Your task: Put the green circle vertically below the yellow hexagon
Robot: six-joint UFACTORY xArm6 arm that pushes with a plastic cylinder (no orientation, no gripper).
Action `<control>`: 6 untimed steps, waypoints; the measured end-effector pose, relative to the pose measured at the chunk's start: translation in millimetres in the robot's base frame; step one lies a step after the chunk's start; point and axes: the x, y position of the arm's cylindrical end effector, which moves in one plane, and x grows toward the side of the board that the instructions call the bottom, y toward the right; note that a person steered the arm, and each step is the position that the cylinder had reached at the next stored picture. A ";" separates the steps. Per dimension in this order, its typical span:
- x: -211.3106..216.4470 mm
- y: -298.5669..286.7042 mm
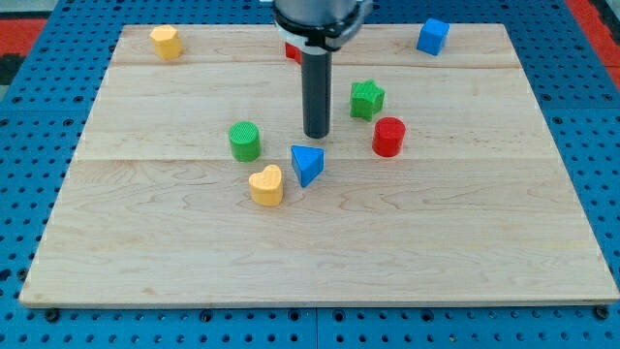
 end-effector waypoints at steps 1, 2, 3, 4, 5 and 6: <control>17.2 -77.0; 6.4 -163.5; -6.8 -162.6; -16.9 -110.8; -46.6 -114.2; -43.0 -173.4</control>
